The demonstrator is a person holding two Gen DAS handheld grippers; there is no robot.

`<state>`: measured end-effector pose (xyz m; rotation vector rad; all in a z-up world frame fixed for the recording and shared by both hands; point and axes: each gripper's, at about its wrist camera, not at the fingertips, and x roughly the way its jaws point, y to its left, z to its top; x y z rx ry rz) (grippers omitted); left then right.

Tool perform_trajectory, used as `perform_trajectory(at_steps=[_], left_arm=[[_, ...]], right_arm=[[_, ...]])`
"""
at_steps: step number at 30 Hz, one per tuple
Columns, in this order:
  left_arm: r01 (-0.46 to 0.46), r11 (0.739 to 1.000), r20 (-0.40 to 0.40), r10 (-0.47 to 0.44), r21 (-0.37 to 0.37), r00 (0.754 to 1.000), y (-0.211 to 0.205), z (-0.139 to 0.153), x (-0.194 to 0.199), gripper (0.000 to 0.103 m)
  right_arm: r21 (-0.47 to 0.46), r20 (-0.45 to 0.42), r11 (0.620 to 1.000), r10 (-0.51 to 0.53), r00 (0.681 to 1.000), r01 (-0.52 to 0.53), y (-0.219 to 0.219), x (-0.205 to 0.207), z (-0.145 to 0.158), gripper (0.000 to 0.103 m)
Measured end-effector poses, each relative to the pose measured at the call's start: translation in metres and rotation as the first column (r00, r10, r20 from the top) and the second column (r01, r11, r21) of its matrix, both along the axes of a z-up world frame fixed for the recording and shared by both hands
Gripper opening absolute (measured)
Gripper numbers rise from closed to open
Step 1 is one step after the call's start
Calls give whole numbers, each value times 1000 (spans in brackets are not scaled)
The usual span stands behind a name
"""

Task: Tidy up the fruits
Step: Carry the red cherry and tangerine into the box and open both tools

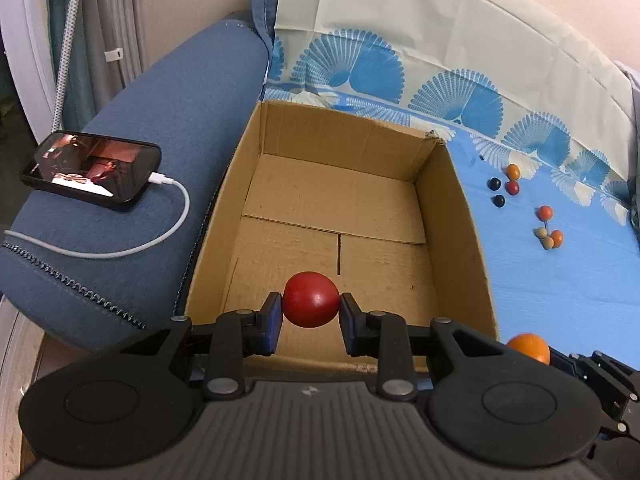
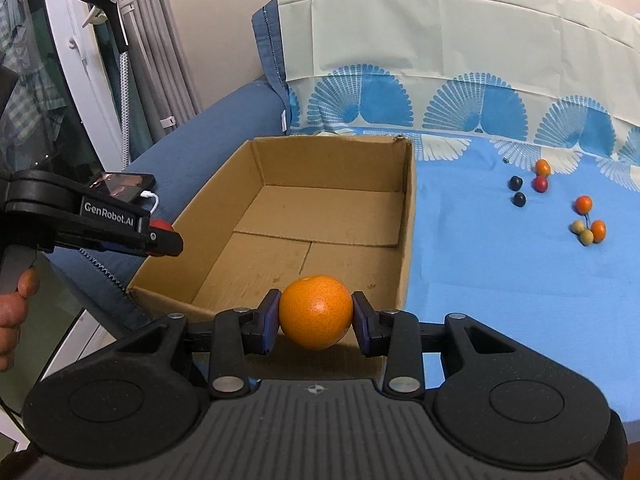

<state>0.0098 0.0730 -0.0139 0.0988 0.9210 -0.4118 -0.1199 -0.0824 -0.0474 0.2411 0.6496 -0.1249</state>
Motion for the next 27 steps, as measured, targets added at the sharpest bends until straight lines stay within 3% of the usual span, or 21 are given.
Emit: perform_trajectory(at_steps=[15,27], left_arm=[[-1,998,-49,4,64,999,-31,-40,50,34],[1,991,-93,11,130,996,-36,-77,74,34]], right_arm=[[-50,-50,999,14,999,-17,-9,72,-30,39],[-72,-123,995,54,991,-63,0,97,-60,39]])
